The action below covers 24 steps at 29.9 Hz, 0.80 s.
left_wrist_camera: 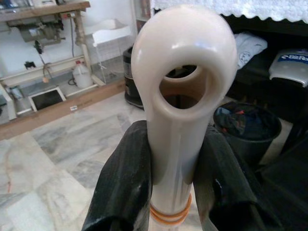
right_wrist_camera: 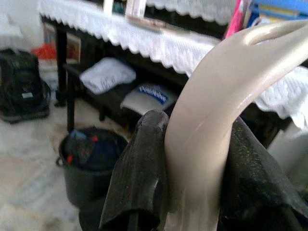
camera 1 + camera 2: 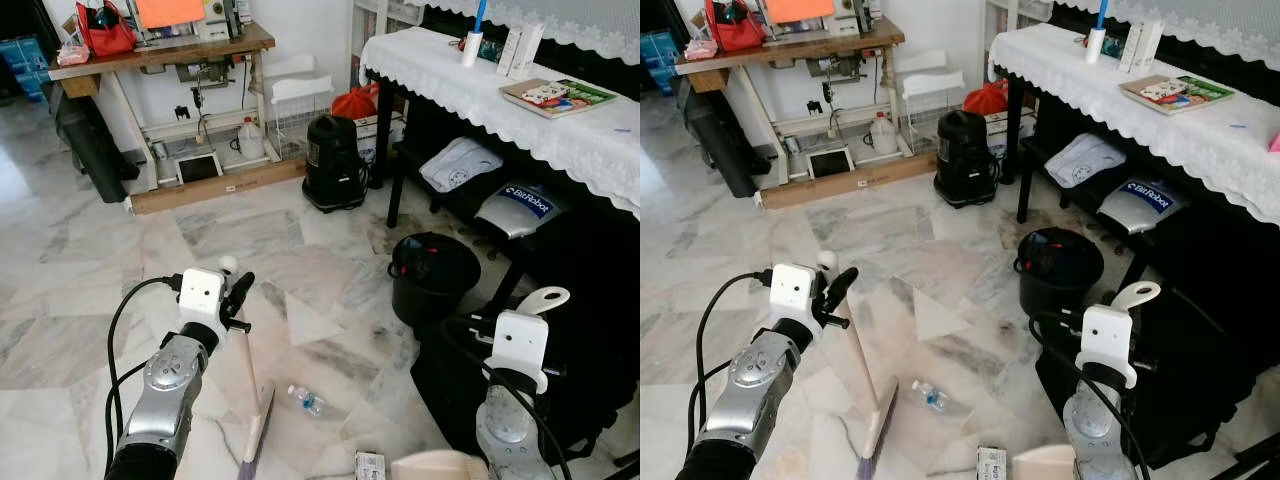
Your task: Sweep floor
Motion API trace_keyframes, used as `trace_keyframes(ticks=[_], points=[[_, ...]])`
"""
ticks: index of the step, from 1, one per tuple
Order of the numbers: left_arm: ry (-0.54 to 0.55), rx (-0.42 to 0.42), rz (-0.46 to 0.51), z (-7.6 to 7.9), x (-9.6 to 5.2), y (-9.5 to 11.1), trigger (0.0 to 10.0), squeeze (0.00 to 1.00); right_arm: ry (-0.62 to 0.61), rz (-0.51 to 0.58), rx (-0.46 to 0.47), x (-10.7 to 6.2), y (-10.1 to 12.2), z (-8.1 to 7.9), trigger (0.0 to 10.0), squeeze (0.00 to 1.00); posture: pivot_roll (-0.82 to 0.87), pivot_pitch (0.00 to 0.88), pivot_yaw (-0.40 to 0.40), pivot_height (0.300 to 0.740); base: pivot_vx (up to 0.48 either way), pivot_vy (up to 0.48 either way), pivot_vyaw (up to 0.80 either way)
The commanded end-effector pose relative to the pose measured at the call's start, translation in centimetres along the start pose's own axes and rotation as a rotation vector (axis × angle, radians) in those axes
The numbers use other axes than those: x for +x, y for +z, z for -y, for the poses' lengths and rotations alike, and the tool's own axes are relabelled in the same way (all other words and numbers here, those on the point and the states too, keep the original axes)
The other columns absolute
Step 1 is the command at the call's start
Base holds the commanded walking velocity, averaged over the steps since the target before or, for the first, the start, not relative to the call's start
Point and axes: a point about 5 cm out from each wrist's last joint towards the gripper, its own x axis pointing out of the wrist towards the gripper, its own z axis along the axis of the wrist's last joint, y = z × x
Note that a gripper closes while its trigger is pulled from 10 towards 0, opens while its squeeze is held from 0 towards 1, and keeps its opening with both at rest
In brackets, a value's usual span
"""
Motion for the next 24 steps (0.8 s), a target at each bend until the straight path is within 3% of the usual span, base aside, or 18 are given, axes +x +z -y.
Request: trace_keyframes(ticks=[1, 14, 24], points=[[-0.001, -0.014, 0.031, -0.3, 0.2, 1.0, 10.0, 0.00, -0.004, 0.005, -0.015, 0.0, -0.2, -0.1, 10.0, 0.00, -0.08, 0.000, 0.059, 0.740, 0.000, 0.000, 0.00], [0.055, -0.134, -0.015, -1.9, 0.2, 0.8, 10.0, 0.00, 0.027, -0.020, -0.025, -0.3, -1.3, -1.6, 10.0, 0.00, -0.07, 0.006, 0.083, 0.740, 0.000, 0.000, 0.00], [0.059, -0.157, -0.016, -1.8, 0.4, 1.0, 10.0, 0.00, 0.026, 0.067, -0.063, 0.9, -0.4, -1.5, 10.0, 0.00, -0.06, 0.008, 0.087, 0.740, 0.000, 0.000, 0.00]])
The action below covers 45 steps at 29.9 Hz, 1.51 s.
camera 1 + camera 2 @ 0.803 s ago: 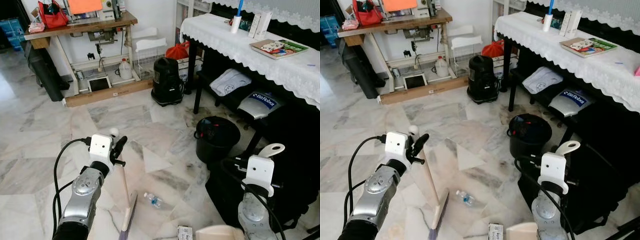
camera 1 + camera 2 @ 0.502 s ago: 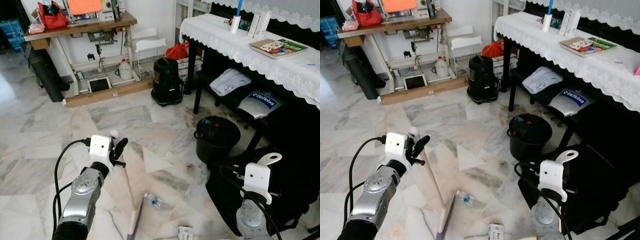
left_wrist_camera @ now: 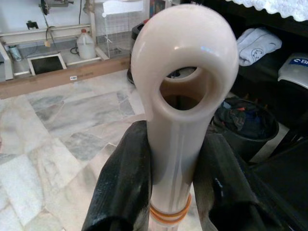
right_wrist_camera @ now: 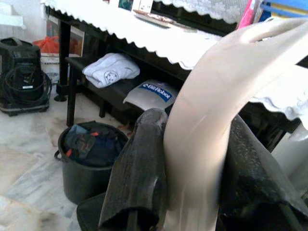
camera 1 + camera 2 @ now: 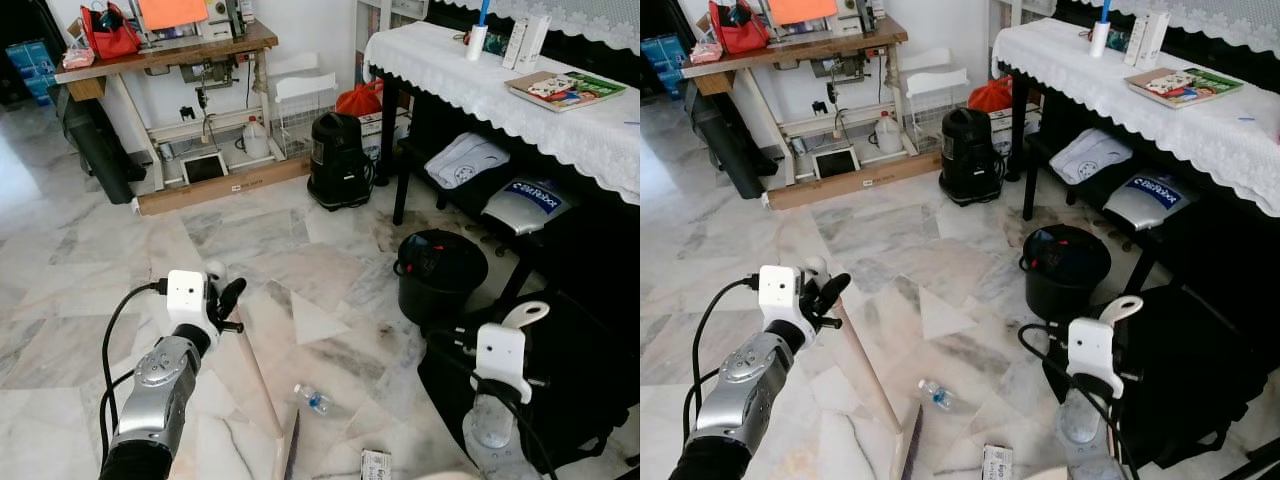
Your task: Sweep floor
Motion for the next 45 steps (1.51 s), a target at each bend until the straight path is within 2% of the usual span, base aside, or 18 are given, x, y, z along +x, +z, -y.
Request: trace_keyframes(ticks=[1, 6, 14, 23, 35, 45], points=[[0.009, 0.000, 0.068, -0.3, 0.4, 1.7, 10.0, 0.00, 0.006, 0.024, 0.036, 0.4, 0.7, -0.2, 10.0, 0.00, -0.06, 0.008, 0.085, 0.740, 0.000, 0.000, 0.00], [0.027, 0.002, 0.088, -0.5, 0.2, 1.9, 10.0, 0.00, 0.002, 0.048, 0.103, 0.6, 1.5, -0.2, 10.0, 0.00, -0.07, 0.004, 0.083, 0.740, 0.000, 0.000, 0.00], [0.065, 0.011, 0.138, -0.8, 0.1, 2.5, 10.0, 0.00, 0.025, 0.074, 0.124, 0.2, 2.1, -0.5, 10.0, 0.00, -0.08, 0.000, 0.074, 0.740, 0.000, 0.000, 0.00], [0.085, 0.008, 0.174, -1.0, -0.1, 3.1, 10.0, 0.00, 0.026, 0.110, 0.139, 0.4, 3.0, 0.2, 10.0, 0.00, -0.09, 0.000, 0.066, 0.740, 0.000, 0.000, 0.00], [0.081, 0.010, 0.177, -0.7, -0.1, 3.0, 10.0, 0.00, 0.063, 0.055, 0.111, 0.0, 1.9, -0.4, 10.0, 0.00, -0.08, 0.000, 0.061, 0.740, 0.000, 0.000, 0.00], [0.042, 0.004, 0.144, -0.2, 0.2, 2.6, 10.0, 0.00, 0.055, 0.023, 0.093, -0.2, 0.9, -0.5, 10.0, 0.00, -0.06, 0.000, 0.074, 0.740, 0.000, 0.000, 0.00]])
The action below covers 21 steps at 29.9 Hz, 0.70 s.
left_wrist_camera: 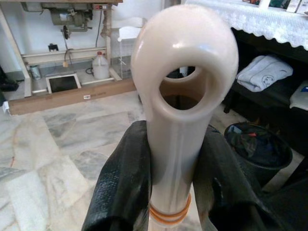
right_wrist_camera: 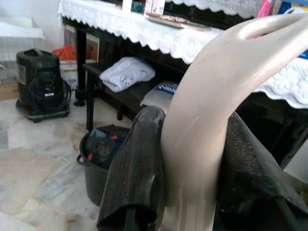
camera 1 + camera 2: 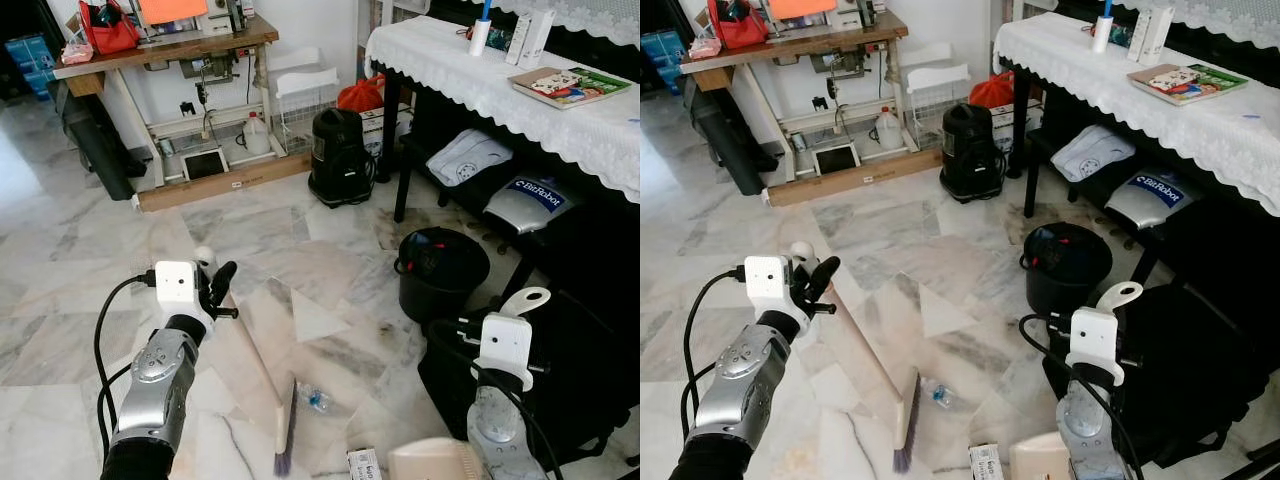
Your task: Sweep floor
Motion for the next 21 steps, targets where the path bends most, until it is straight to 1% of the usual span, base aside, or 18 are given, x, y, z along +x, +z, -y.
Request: trace_keyframes(ticks=[1, 4, 9, 12, 14, 18, 21], points=[[-0.016, 0.008, 0.034, 0.0, 0.3, 1.0, 10.0, 0.00, 0.002, 0.020, 0.005, 0.2, 0.3, -0.3, 10.0, 0.00, -0.06, 0.006, 0.079, 0.740, 0.000, 0.000, 0.00], [-0.025, 0.013, 0.031, 0.0, 0.4, 1.1, 10.0, 0.00, -0.001, 0.024, 0.000, 0.3, 0.3, -0.3, 10.0, 0.00, -0.06, 0.013, 0.084, 0.740, 0.000, 0.000, 0.00], [-0.026, 0.018, 0.037, 0.0, 0.3, 1.3, 10.0, 0.00, 0.002, 0.067, -0.021, 0.9, 0.8, -0.4, 10.0, 0.00, -0.05, 0.024, 0.091, 0.740, 0.000, 0.000, 0.00], [-0.027, 0.023, 0.040, -0.2, 0.1, 1.4, 10.0, 0.00, 0.005, 0.088, -0.024, 1.4, 1.2, -0.4, 10.0, 0.00, -0.05, 0.037, 0.094, 0.740, 0.000, 0.000, 0.00], [-0.026, 0.026, 0.040, -0.2, -0.1, 1.4, 10.0, 0.00, 0.018, 0.101, -0.043, 1.6, 1.3, -0.5, 10.0, 0.00, -0.04, 0.043, 0.095, 0.740, 0.000, 0.000, 0.00], [-0.028, 0.030, 0.034, -0.3, -0.3, 1.4, 10.0, 0.00, 0.030, 0.070, -0.043, 1.7, 0.9, -0.8, 10.0, 0.00, -0.04, 0.053, 0.095, 0.740, 0.000, 0.000, 0.00], [-0.034, 0.030, 0.027, -0.3, -0.4, 1.4, 10.0, 0.00, 0.049, 0.030, -0.044, 1.1, 0.1, -1.3, 10.0, 0.00, -0.03, 0.059, 0.094, 0.740, 0.000, 0.000, 0.00]])
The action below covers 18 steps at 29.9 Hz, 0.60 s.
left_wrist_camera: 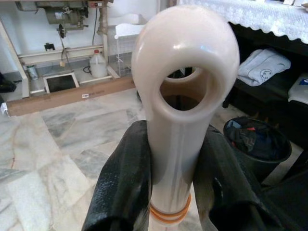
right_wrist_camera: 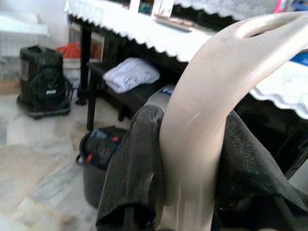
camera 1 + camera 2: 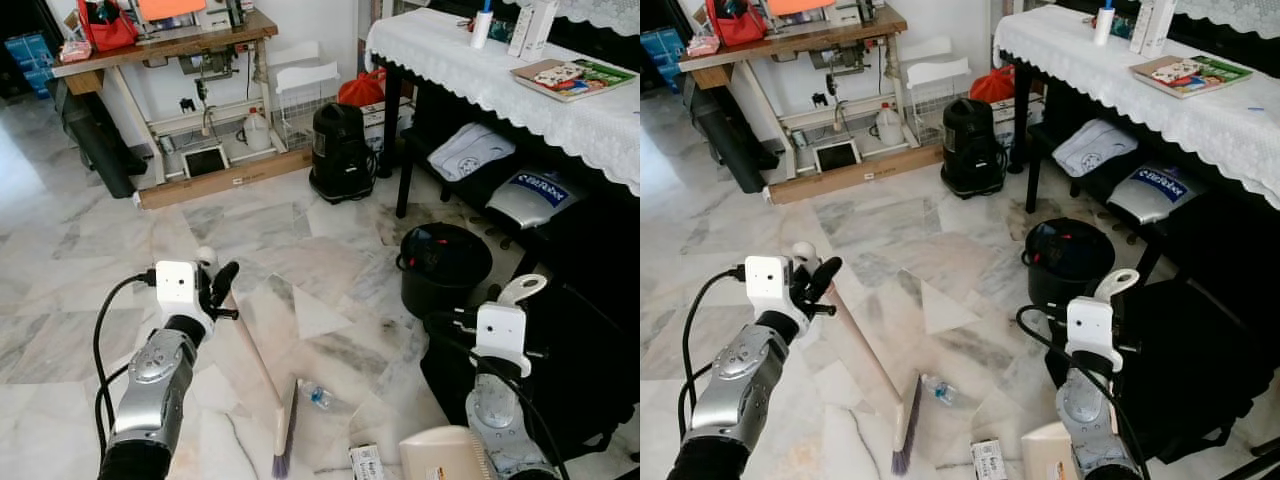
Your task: Sweep floor
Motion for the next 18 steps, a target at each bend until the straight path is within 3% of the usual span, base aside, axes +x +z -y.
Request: trace_keyframes(ticks=[1, 14, 18], points=[[-0.012, 0.011, 0.016, -0.2, -0.1, 0.7, 10.0, 0.00, 0.022, -0.015, 0.012, -0.4, -0.2, -0.7, 10.0, 0.00, -0.03, 0.060, 0.094, 0.740, 0.000, 0.000, 0.00], [-0.075, -0.030, -0.051, 0.1, 0.4, 0.8, 10.0, 0.00, 0.093, -0.142, 0.006, -4.4, -3.2, -2.2, 10.0, 0.00, -0.03, 0.058, 0.099, 0.740, 0.000, 0.000, 0.00], [-0.077, -0.038, -0.065, -0.1, 0.5, 0.8, 10.0, 0.00, 0.103, -0.183, -0.003, -4.8, -3.7, -2.2, 10.0, 0.00, -0.03, 0.058, 0.099, 0.740, 0.000, 0.000, 0.00]])
